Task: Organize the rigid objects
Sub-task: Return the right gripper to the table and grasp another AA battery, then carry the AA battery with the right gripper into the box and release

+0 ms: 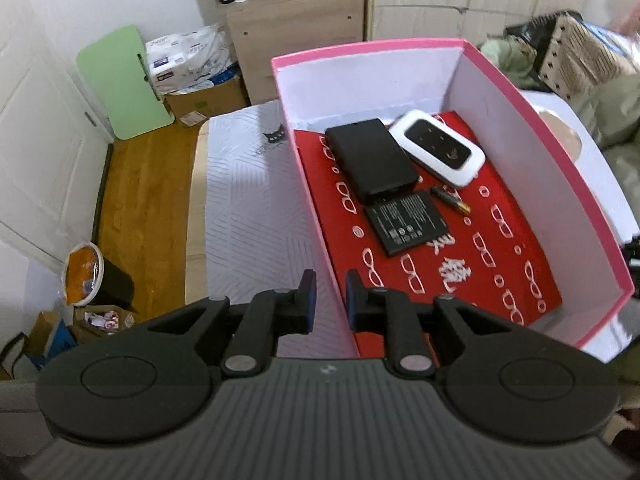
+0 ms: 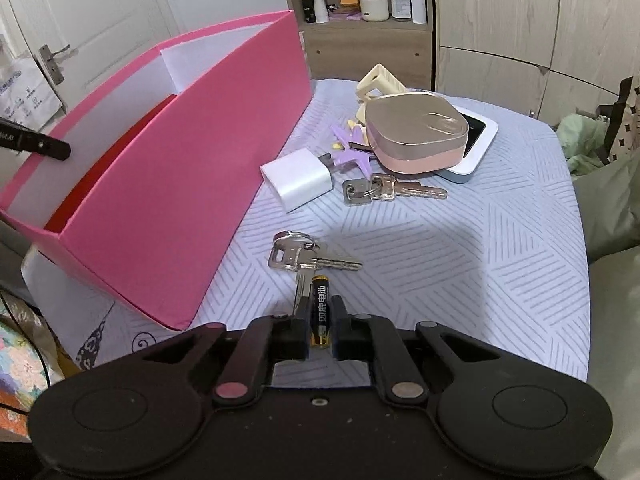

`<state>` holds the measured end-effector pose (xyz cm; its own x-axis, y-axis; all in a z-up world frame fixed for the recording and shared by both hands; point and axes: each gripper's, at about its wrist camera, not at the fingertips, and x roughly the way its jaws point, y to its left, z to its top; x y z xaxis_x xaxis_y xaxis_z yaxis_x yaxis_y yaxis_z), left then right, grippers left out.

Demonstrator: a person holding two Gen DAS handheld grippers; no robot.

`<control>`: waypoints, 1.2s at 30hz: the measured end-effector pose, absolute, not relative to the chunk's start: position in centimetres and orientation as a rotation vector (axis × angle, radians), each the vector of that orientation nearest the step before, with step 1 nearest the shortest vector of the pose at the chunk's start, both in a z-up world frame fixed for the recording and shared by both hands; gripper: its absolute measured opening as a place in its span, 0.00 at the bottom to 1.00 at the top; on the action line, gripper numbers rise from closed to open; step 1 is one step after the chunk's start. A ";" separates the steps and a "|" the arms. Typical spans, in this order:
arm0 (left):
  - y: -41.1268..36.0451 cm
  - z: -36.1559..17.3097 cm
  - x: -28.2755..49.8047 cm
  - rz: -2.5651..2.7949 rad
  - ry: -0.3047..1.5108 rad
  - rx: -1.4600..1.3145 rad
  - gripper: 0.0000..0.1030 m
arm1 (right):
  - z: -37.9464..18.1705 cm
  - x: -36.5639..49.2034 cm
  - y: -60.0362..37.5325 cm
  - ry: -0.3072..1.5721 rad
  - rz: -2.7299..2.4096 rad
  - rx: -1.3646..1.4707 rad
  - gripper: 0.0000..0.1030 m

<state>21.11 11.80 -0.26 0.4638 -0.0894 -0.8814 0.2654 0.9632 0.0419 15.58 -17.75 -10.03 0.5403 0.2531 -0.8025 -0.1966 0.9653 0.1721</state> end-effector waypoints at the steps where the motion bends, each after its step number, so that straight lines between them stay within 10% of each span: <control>1: 11.7 -0.2 21.0 -0.228 1.073 0.189 0.09 | -9.9 15.5 -17.8 0.959 0.273 0.068 0.11; 22: 10.8 -0.4 19.8 -0.161 1.042 0.218 0.07 | 2.2 17.4 -13.5 0.743 0.611 0.036 0.11; 36: 10.3 -0.3 18.4 -0.109 0.984 0.221 0.06 | -3.8 26.9 -4.2 1.012 0.555 -0.340 0.10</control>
<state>18.43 10.30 -0.28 0.5503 0.0084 -0.8349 0.1909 0.9722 0.1356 26.94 -4.24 -3.76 0.4104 0.2778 -0.8686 -0.5827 0.8125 -0.0155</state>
